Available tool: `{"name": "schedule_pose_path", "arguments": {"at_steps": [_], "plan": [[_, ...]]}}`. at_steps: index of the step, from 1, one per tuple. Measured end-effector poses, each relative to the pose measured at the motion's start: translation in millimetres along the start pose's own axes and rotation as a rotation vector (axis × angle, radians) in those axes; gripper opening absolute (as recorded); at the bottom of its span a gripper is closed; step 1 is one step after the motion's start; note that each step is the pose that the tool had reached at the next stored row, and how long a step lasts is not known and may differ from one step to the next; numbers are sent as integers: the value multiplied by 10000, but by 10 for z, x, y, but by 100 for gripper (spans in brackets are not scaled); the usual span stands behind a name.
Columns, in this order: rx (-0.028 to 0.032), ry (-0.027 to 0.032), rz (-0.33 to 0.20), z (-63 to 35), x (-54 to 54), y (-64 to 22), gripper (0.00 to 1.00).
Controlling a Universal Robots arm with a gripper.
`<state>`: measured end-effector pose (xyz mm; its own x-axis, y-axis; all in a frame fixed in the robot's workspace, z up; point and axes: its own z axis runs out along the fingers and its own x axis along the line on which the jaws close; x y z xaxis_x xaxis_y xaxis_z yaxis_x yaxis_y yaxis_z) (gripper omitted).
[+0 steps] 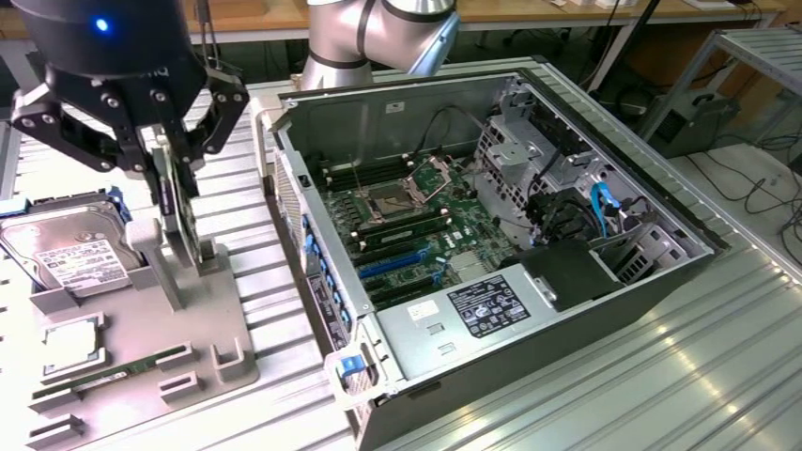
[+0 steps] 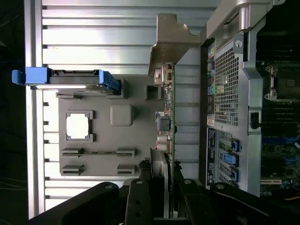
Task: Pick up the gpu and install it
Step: 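Pick up the gpu and move the gpu toward the slot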
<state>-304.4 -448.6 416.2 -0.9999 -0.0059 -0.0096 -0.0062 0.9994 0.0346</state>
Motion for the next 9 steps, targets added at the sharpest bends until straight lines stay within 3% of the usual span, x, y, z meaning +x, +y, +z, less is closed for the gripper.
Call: {"name": "schedule_pose_path", "arguments": {"at_steps": [6,8,9], "plan": [[2,2,0,-217,-2,7,27],[-1,0,0,-237,-2,8,27],[1,2,0,-238,-51,8,27]]}}
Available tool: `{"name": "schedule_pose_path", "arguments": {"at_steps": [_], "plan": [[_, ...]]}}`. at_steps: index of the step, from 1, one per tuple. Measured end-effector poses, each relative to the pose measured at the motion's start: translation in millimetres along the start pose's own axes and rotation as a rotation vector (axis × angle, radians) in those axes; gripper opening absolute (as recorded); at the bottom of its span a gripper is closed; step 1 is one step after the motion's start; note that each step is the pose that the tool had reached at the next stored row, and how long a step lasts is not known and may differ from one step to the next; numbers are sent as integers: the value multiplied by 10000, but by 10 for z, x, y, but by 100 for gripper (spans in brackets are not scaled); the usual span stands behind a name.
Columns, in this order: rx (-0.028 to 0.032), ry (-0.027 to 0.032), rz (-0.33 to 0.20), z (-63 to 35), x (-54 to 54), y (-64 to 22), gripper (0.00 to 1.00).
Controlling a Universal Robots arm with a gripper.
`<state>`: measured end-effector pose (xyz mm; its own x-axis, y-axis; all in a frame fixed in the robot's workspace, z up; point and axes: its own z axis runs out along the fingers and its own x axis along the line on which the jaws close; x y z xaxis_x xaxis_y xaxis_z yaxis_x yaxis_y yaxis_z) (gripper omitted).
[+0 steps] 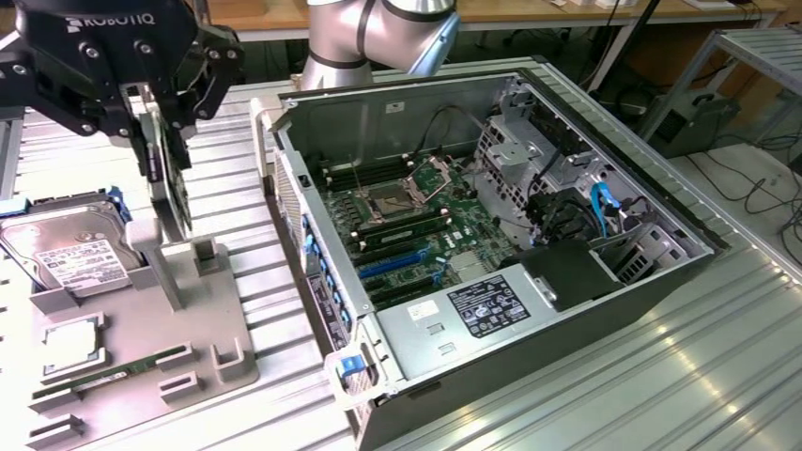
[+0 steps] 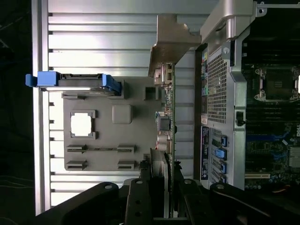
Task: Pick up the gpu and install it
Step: 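Pick up the gpu and move the gpu toward the slot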
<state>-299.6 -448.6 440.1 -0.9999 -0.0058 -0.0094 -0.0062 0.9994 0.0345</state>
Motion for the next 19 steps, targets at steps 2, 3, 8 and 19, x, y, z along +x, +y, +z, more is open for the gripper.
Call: {"name": "schedule_pose_path", "arguments": {"at_steps": [2,3,8,19], "plan": [[-1,-1,0,2,-187,-1,27],[-1,-1,-1,3,-263,-2,27],[0,0,0,7,-729,-5,27],[-2,-30,-316,16,-1482,-8,27]]}}
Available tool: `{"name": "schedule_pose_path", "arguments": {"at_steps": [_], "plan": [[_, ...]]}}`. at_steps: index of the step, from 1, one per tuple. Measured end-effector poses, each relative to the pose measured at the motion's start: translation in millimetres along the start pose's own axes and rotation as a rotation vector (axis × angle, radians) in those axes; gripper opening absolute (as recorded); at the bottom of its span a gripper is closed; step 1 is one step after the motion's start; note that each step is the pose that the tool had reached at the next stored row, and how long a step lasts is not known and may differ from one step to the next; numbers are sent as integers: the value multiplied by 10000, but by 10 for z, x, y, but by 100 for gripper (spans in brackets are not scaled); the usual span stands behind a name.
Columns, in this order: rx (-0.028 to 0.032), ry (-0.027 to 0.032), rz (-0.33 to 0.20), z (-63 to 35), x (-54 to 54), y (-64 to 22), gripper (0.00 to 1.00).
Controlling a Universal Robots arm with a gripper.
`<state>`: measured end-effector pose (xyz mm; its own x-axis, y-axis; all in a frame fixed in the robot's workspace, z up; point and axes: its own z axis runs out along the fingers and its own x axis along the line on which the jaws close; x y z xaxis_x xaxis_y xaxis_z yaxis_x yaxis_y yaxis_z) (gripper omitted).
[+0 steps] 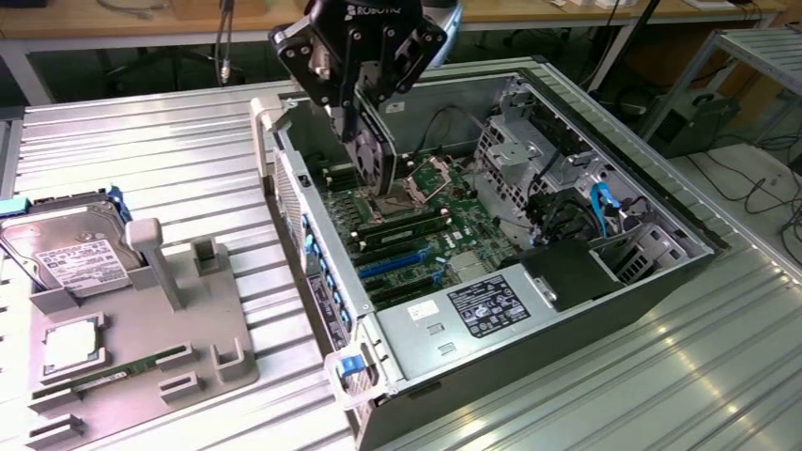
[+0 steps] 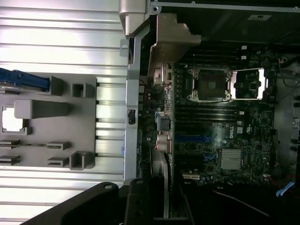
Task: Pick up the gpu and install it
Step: 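Pick up the gpu and move the gpu toward the slot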
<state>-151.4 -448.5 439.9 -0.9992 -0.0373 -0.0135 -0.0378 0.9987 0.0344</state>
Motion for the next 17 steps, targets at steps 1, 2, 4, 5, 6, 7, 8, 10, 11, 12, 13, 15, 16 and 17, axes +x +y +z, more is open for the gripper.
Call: {"name": "schedule_pose_path", "arguments": {"at_steps": [1,2,4,5,6,7,8,10,11,12,13,15,16,17], "plan": [[-1,-1,-2,1,-19,-1,27],[0,0,-3,1,-39,-1,27],[-1,0,-5,2,-74,-3,27],[0,0,-6,2,-94,-4,27],[0,0,-7,2,-110,-4,27],[0,0,-9,3,-144,-6,27],[0,0,-10,3,-158,-6,27],[0,0,-10,4,-190,-7,27],[0,1,-11,4,-207,-8,27],[-1,0,-13,5,-224,-9,27],[-1,0,-13,5,-239,-9,27],[-1,0,-14,5,-267,-10,27],[0,0,-15,5,-282,-11,27],[-1,0,-15,6,-297,-11,27]]}}
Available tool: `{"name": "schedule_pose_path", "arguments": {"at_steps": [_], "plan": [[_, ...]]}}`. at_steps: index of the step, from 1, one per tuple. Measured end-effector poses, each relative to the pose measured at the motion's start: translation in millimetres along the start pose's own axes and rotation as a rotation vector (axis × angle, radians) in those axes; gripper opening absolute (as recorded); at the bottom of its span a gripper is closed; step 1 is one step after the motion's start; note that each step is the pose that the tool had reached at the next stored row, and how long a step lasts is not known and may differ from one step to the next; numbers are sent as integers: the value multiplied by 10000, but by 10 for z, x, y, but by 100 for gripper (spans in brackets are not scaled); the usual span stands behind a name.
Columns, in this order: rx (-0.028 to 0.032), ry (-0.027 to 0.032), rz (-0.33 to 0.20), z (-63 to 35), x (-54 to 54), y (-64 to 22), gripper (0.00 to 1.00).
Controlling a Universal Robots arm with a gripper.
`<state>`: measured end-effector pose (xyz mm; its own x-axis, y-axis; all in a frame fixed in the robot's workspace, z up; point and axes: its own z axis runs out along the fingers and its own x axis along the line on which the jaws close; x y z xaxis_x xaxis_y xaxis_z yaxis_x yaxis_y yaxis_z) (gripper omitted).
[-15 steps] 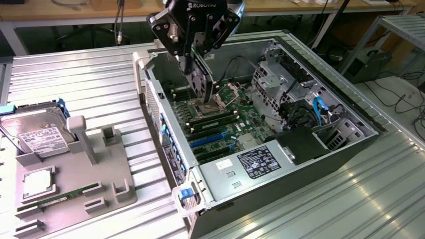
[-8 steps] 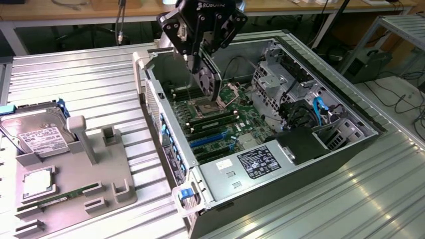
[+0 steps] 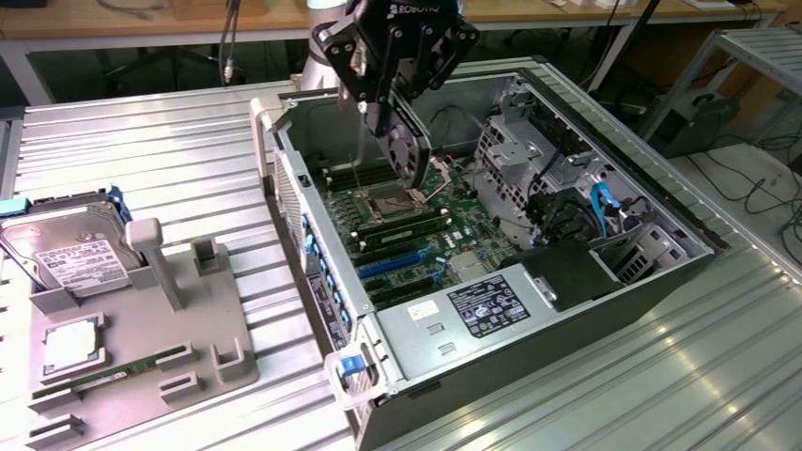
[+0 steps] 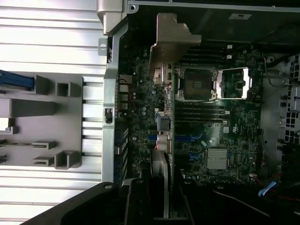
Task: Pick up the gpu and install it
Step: 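Pick up the gpu and move the gpu toward the slot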
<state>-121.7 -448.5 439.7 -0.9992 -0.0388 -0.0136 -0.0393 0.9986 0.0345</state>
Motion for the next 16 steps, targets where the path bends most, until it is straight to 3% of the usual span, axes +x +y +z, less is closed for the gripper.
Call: {"name": "schedule_pose_path", "arguments": {"at_steps": [16], "plan": [[1,0,6,10,-411,-16,27]]}}
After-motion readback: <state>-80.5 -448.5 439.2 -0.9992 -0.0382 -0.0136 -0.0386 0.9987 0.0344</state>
